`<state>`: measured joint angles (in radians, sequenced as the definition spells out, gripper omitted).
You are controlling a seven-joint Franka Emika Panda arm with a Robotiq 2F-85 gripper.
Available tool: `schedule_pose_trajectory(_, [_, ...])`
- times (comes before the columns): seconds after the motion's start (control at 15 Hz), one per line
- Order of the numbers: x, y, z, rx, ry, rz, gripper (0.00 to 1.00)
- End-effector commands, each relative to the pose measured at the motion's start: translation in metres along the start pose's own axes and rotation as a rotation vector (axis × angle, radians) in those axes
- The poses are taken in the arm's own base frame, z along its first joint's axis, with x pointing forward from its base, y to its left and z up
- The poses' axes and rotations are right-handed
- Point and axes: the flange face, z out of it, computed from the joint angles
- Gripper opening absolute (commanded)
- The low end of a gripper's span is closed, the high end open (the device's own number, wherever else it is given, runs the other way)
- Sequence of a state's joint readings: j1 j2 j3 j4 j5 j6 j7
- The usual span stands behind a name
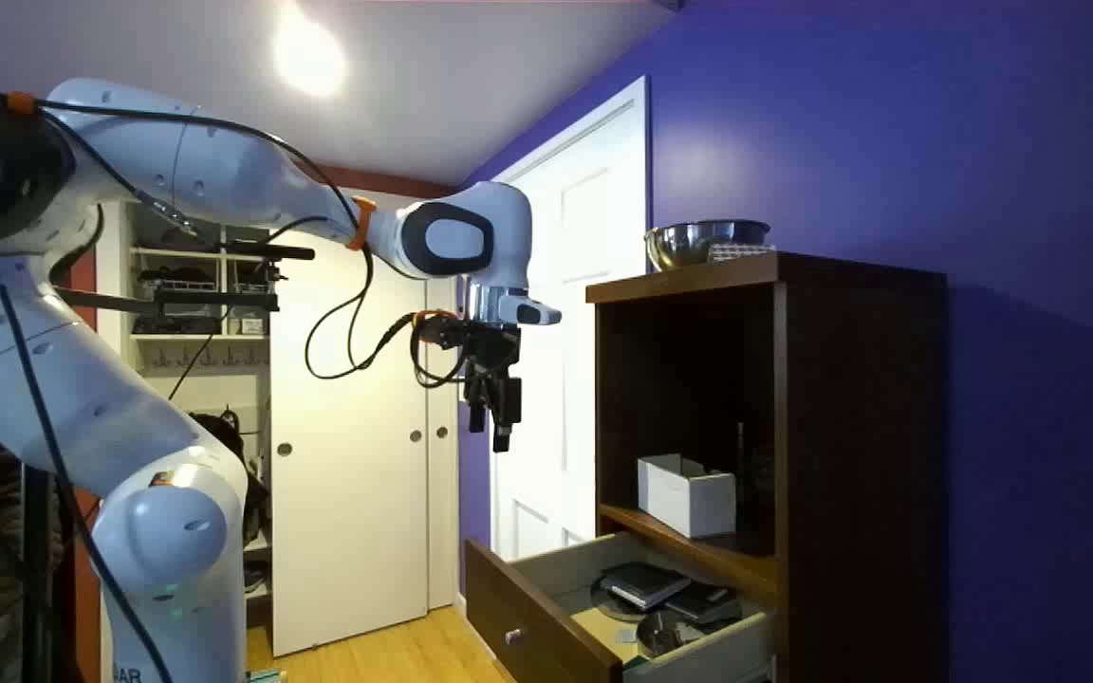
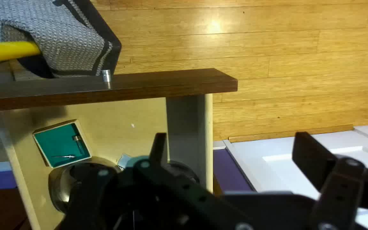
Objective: Pick up the object from the silver bowl in the drawer and put it on the first shelf above the chest of drawers
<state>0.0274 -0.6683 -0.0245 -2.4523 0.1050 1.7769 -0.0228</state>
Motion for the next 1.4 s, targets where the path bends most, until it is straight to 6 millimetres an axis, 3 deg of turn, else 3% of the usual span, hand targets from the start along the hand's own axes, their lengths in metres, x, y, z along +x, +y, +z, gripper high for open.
schedule_pose_trajectory(0.0, [0.000,0.000,-0.001,0.000,-0.001,0.000,1.00])
schedule_pose_trajectory(0.53, [0.000,0.000,-0.001,0.000,-0.001,0.000,1.00])
schedule_pose_trajectory(0.67, [0.014,0.012,0.007,0.007,0.028,0.118,1.00])
schedule_pose_trajectory(0.93, [0.038,0.036,0.030,-0.040,0.074,0.199,1.00])
schedule_pose_trajectory(1.33, [0.071,0.066,0.086,-0.200,-0.005,0.249,1.00])
